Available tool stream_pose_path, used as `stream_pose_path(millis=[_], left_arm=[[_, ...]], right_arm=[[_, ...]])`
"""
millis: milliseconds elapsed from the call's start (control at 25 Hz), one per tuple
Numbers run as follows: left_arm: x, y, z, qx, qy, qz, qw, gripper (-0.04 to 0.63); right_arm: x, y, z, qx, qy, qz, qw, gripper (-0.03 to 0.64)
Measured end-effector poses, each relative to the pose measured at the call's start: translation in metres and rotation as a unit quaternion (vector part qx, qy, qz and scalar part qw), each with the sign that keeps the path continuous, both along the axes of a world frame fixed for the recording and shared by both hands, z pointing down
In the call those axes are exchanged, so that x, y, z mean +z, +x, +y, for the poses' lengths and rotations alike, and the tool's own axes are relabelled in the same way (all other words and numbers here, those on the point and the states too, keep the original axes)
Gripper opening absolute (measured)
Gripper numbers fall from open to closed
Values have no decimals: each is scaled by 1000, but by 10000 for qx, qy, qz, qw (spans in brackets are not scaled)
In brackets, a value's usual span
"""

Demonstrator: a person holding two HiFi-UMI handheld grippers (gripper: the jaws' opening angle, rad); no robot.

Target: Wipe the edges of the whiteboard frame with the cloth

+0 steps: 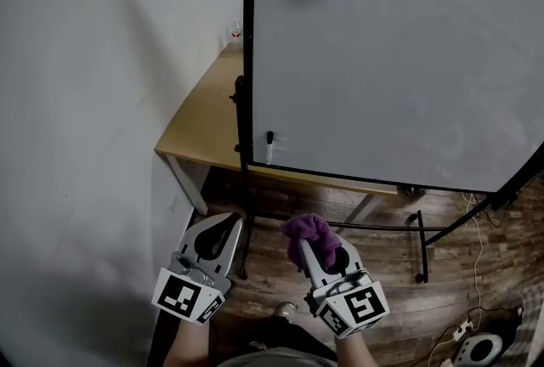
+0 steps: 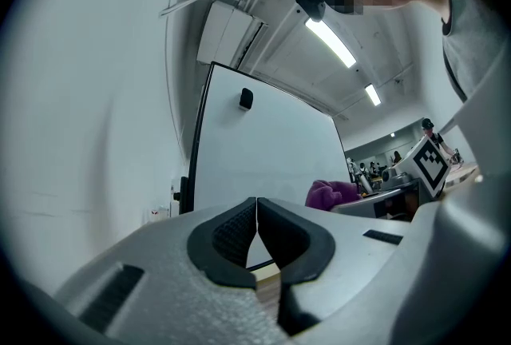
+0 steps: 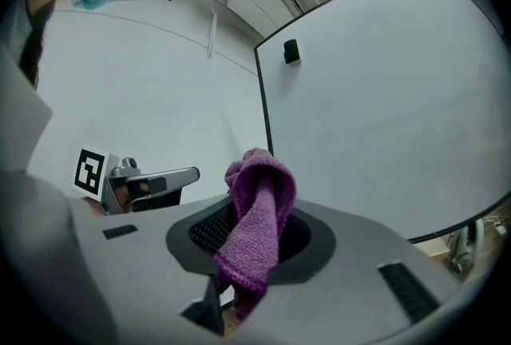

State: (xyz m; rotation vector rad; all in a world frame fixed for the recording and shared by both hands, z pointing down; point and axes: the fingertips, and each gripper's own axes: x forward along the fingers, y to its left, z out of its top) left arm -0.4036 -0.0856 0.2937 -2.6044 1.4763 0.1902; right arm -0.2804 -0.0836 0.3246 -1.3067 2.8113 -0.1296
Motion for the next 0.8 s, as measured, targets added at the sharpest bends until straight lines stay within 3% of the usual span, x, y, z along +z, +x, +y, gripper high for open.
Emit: stream_pose_path(millis=[400, 800], left_arm=[[4, -4, -56, -334, -69, -58, 9994, 20], [16, -12, -86, -472, -182, -56, 9987, 20]], right_arm=[[7, -4, -67, -285, -98, 104, 9995, 86], [23, -20, -100, -493, -166, 234, 9984, 86]])
